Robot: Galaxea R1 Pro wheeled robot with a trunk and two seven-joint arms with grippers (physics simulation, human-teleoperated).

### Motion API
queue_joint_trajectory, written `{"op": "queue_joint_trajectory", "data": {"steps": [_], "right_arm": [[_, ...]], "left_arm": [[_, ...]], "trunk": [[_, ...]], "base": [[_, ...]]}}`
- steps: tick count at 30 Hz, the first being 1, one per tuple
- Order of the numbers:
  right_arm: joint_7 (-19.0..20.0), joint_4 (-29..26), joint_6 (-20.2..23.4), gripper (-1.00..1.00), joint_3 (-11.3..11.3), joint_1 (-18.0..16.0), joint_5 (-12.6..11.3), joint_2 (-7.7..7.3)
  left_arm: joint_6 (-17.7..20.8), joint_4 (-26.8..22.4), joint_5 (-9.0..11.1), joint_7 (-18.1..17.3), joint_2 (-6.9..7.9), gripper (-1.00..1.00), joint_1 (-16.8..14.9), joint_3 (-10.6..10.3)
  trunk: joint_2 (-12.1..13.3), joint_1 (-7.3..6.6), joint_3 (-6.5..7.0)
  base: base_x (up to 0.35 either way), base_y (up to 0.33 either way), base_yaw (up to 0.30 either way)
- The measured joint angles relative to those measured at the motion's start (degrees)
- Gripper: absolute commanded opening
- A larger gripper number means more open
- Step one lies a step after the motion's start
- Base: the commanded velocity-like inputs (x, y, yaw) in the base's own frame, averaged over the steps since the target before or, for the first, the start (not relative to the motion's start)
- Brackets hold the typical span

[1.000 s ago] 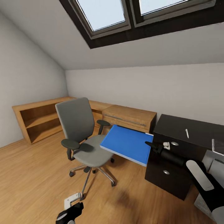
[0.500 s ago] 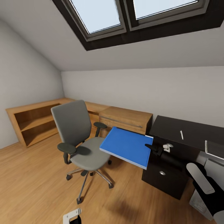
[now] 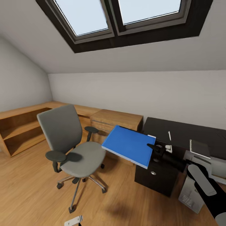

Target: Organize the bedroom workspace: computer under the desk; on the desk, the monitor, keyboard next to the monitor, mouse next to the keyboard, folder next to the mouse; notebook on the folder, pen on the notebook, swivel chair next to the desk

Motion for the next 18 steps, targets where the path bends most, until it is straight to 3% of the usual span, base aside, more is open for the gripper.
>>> {"op": "queue_joint_trajectory", "data": {"steps": [11, 18], "right_arm": [[0.05, 0.01, -2.91, -1.0, 0.08, 0.04, 0.15, 0.18], [0.02, 0.16, -3.41, -1.0, 0.06, 0.24, 0.43, 0.21]], "left_arm": [[-0.78, 2.55, -0.35, -0.01, -1.04, 1.0, 0.0, -0.01], [-6.07, 3.12, -3.25, -0.81, -1.02, 1.0, 0.0, -0.03]], "trunk": [[4.41, -2.42, 2.49], [7.22, -3.95, 4.06]], "base": [[0.0, 0.0, -0.238], [0.0, 0.0, -0.254]]}}
